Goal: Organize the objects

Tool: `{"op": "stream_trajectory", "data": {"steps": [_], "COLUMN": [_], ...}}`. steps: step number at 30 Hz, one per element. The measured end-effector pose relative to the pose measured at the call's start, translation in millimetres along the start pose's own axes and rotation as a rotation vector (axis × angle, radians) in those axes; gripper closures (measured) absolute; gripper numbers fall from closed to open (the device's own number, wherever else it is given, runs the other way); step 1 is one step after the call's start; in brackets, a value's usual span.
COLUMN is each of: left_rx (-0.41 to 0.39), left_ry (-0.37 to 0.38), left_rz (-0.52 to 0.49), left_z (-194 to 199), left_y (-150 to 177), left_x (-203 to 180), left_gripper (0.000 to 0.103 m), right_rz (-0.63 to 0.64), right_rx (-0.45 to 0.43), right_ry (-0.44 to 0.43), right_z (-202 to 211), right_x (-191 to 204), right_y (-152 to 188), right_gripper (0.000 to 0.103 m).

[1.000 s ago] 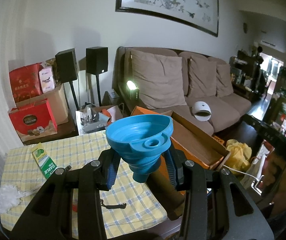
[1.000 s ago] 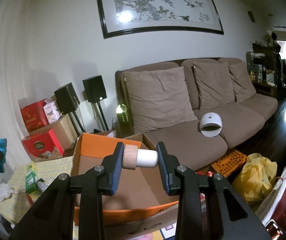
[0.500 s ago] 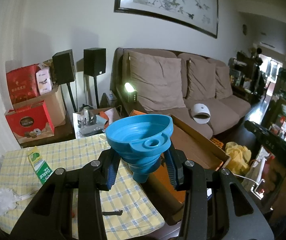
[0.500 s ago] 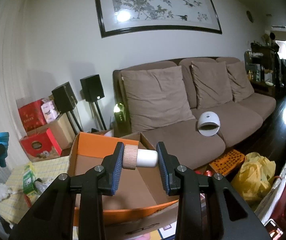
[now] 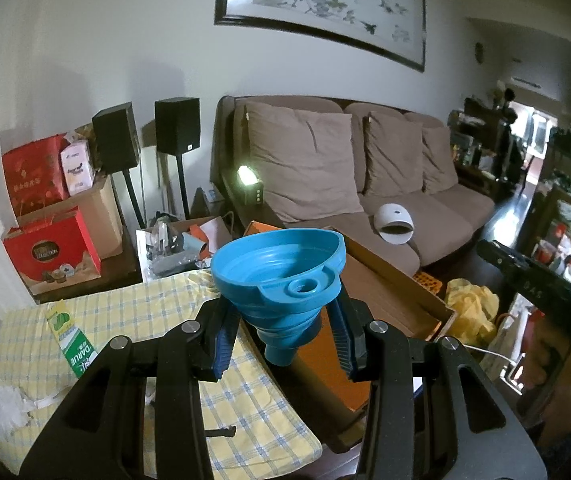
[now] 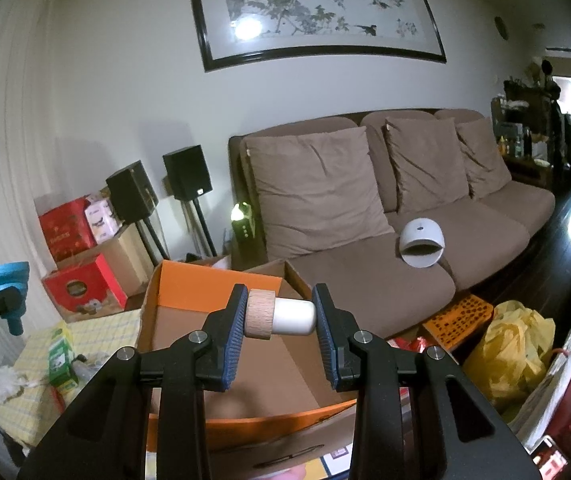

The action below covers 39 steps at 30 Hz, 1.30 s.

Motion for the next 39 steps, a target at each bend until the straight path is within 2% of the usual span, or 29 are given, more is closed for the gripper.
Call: {"op": "stream_trajectory", "data": {"steps": [22, 26, 39], "left_rx": [-0.045, -0.072, -0.089], "left_ry": [0.025, -0.016, 0.020], "left_rz": [0.000, -0.042, -0.051], "left_z": [-20, -24, -32], "left_y": [-16, -15, -28], "left_x": [-17, -24, -37], "left_gripper": [0.065, 0.065, 0.065], "right_rz": [-0.005, -0.020, -0.019], "right_rx": [0.027, 0.028, 0.039], "right_ry": [0.008, 0.020, 0.023], "right_z": [-8, -10, -17], "right_x": [-4, -12, -15], "right_y": [3, 2, 3], "right_gripper": [0.070, 0.070, 0.070]}}
Point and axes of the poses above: each gripper's, at about its wrist camera, not at the fingertips, and z roughly against the way its jaws point, x to its left, y to its underside, the point moved 5 cm from there along -z, roughly the way its jaws point, and after that the axes turned 15 degrees about -z, right-handed, at the moved point
